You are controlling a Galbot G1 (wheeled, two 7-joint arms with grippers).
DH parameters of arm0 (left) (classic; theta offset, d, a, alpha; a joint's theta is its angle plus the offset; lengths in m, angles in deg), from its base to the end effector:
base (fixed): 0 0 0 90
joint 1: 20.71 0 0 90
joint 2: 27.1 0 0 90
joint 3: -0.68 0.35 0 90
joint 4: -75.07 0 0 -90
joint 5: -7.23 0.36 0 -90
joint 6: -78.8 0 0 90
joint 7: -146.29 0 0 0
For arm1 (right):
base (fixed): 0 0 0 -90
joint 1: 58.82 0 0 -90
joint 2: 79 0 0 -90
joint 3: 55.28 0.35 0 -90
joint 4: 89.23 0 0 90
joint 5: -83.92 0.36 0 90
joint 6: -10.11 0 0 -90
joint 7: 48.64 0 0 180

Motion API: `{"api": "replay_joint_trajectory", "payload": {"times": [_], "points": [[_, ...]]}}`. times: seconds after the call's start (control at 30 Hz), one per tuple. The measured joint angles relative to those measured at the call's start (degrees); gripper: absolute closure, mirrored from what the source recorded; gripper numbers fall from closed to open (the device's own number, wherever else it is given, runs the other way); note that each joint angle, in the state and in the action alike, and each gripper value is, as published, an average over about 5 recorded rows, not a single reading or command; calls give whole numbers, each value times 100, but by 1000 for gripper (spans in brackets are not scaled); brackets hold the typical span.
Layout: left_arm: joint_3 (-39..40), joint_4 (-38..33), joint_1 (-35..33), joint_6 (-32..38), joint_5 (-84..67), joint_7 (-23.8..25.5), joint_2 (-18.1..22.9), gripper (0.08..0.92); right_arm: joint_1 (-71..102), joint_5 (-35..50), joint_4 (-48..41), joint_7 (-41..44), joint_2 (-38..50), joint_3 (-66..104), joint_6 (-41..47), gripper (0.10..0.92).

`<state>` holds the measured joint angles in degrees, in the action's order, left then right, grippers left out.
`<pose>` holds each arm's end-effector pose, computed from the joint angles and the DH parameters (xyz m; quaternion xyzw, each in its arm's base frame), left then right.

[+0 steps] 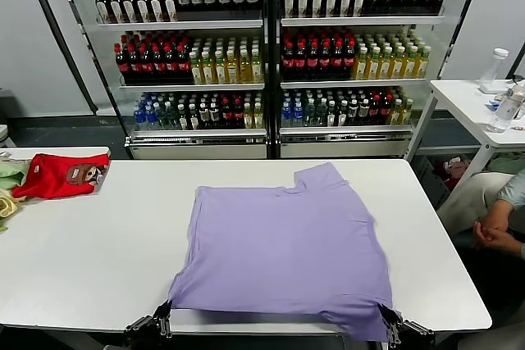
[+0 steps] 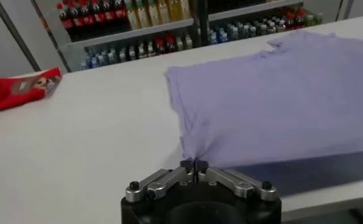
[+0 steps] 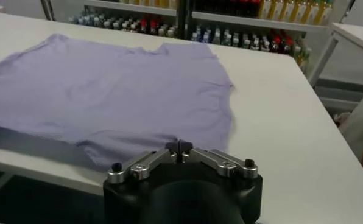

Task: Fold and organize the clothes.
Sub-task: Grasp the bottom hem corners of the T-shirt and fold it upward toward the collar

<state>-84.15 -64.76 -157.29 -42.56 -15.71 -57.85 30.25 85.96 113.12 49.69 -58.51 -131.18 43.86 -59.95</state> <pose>0.1050 0.0228 -0.2191 -0.0393 -0.9546 -0.0874 0.2821 0.1028 -0.0779 -0.2133 0.1075 -0.9631 0.0670 0.2373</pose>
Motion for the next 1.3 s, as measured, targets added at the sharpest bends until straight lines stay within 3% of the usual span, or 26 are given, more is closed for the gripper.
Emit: {"api": "replay_joint_trajectory", "payload": {"times": [0.77, 1.3], "points": [[421, 1742, 2735, 70, -531, 607, 522, 913, -2809, -16, -1510, -234, -2, -1110, 337, 912], [623, 2690, 3700, 121, -475, 1003, 728, 913, -3684, -102, -2215, -142, -58, -1501, 276, 912]]}}
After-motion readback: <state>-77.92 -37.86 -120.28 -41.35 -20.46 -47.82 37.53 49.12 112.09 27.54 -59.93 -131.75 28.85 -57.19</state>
